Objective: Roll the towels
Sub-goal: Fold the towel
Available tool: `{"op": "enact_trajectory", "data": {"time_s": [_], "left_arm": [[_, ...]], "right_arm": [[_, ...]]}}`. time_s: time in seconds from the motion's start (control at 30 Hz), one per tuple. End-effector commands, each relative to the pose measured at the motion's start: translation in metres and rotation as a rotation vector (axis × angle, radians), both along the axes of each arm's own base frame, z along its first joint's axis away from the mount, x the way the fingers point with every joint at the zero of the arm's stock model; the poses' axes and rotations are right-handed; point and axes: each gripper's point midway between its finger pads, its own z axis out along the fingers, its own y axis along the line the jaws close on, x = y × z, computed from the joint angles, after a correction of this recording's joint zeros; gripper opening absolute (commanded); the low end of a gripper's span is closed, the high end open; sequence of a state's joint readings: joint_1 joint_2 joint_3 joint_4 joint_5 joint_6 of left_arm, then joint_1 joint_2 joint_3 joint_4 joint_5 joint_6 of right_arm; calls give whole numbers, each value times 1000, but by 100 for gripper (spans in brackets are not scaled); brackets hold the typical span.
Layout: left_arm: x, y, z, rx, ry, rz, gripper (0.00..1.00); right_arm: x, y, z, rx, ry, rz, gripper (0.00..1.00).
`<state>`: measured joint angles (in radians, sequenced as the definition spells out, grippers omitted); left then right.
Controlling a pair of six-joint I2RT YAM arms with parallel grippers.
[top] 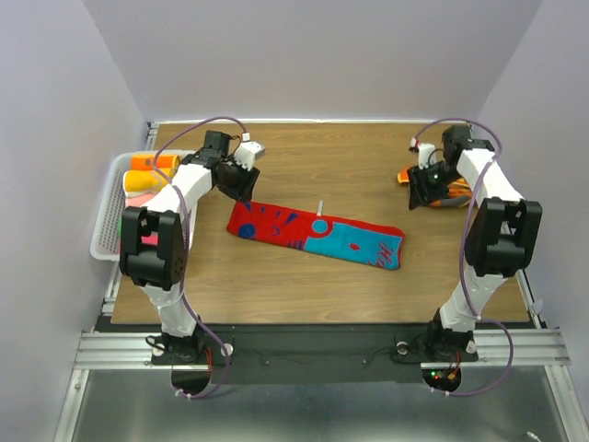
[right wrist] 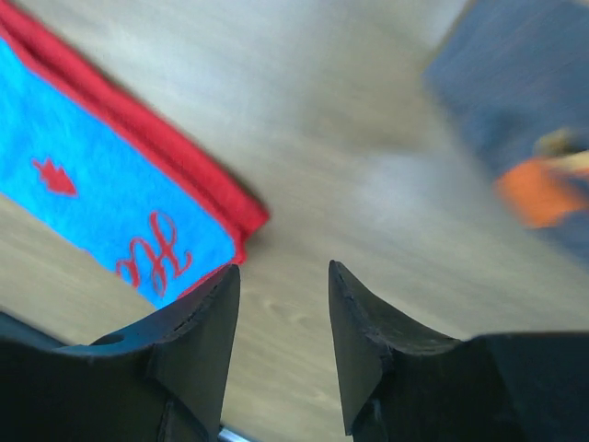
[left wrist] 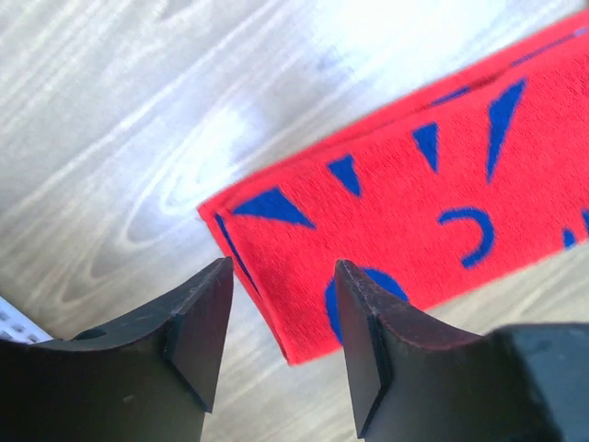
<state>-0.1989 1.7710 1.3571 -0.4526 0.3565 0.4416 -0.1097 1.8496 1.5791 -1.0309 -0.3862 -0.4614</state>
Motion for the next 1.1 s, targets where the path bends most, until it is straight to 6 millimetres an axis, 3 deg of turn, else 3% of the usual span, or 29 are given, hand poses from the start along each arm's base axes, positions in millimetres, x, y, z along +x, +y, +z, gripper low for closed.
{"op": "enact_trajectory", "data": {"time_s": [0.0, 0.2, 0.43, 0.73, 1.07], "left_arm": [[17, 3, -4, 15, -16, 54, 57], [25, 12, -14, 51, -27, 89, 47], [26, 15, -19, 41, -29, 114, 47], [29, 19, -19, 38, -31, 132, 48], [31, 11, -38, -8, 28, 116, 45]], "right_arm": [[-37, 10, -27, 51, 155, -2, 48], [-52, 16, -42, 81, 234, -31, 46], [-64, 28, -53, 153, 318, -67, 46], [-63, 34, -68, 186, 368, -96, 45], [-64, 41, -69, 231, 375, -87, 5]]}}
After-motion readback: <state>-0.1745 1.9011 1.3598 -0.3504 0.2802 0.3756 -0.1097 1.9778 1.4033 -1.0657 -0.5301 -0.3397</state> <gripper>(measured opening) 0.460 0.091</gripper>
